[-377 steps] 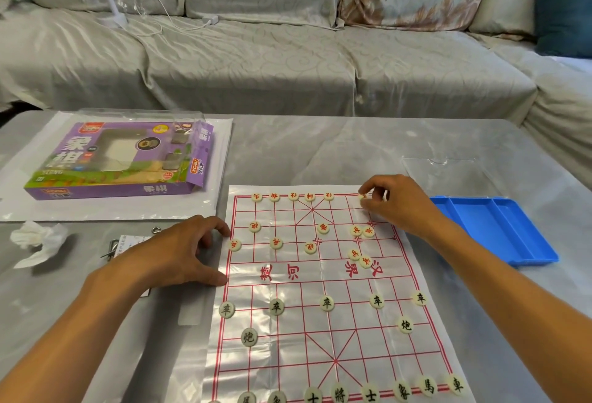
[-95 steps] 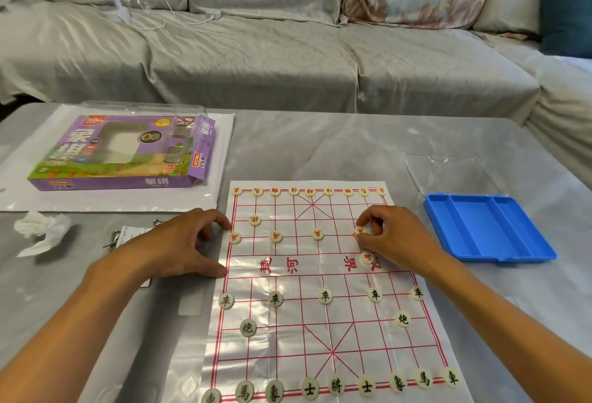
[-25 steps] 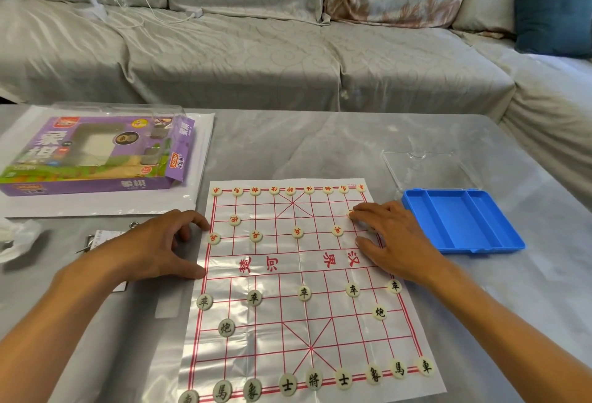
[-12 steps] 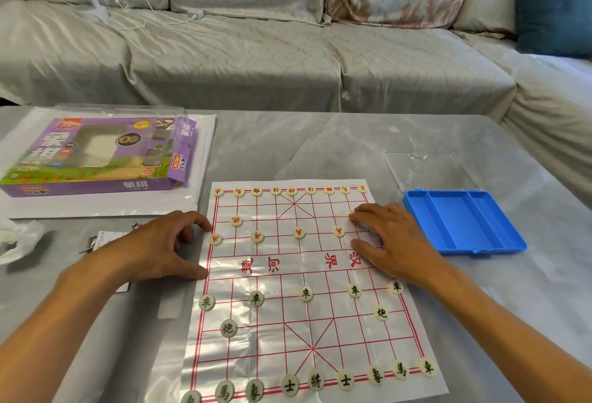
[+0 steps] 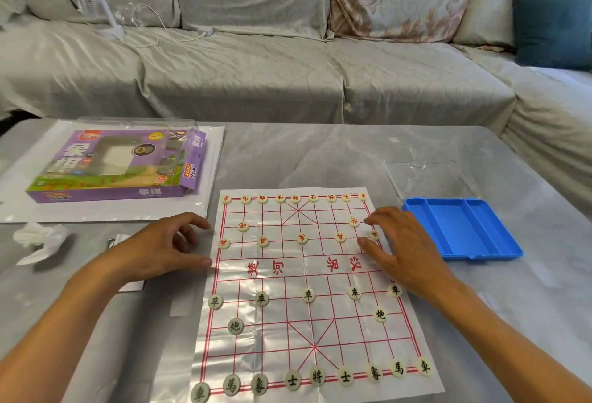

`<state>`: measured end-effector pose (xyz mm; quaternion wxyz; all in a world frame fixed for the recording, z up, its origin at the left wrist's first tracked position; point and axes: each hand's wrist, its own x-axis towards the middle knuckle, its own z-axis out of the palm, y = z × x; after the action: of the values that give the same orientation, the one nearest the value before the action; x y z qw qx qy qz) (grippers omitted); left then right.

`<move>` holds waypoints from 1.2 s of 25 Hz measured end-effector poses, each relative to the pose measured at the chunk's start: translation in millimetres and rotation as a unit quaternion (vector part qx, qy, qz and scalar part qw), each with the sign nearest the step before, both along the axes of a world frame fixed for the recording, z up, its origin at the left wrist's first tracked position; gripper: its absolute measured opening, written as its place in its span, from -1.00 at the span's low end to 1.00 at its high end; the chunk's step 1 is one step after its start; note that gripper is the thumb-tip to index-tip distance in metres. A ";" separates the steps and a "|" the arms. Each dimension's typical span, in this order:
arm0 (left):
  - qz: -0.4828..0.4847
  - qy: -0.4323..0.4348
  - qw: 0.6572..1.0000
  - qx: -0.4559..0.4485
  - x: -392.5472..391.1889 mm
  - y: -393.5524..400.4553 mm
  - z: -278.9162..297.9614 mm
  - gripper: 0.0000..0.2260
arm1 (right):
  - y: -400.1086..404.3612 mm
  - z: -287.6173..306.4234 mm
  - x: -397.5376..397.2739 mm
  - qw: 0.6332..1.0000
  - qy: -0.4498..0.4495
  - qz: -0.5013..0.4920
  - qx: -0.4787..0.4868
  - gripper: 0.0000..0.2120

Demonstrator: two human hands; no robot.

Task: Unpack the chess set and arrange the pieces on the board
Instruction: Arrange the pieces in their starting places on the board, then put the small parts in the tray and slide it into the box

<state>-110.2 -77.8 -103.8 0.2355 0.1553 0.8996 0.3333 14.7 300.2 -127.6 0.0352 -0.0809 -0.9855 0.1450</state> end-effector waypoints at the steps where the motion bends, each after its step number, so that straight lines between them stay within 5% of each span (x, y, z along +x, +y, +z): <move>1: 0.010 0.015 1.000 -0.002 3.2 -1.0 1.7 -0.49 | -0.4 0.8 3.7 1.000 -0.001 -0.001 -0.001 -0.52; 6: 0.046 0.131 0.989 -0.049 47.0 -10.8 16.5 -0.70 | -14.0 17.4 36.4 0.999 0.027 -0.008 -0.041 -0.65; 15: 0.034 0.128 0.991 -0.016 169.5 2.8 11.5 -0.74 | -68.5 23.3 112.3 0.997 0.009 0.021 -0.073 -0.70; 22: 0.075 0.162 0.984 0.011 178.9 8.6 3.8 -0.82 | -74.9 23.7 118.2 0.994 0.009 0.028 -0.105 -0.75; 30: 0.025 0.184 0.979 0.087 176.6 121.7 13.3 -0.82 | -22.2 39.5 86.9 0.997 0.032 -0.018 -0.066 -0.73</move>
<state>66.4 43.9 -90.5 0.0434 0.2113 0.8988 0.3816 101.6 278.0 -88.2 0.0637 -0.0960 -0.9706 0.2112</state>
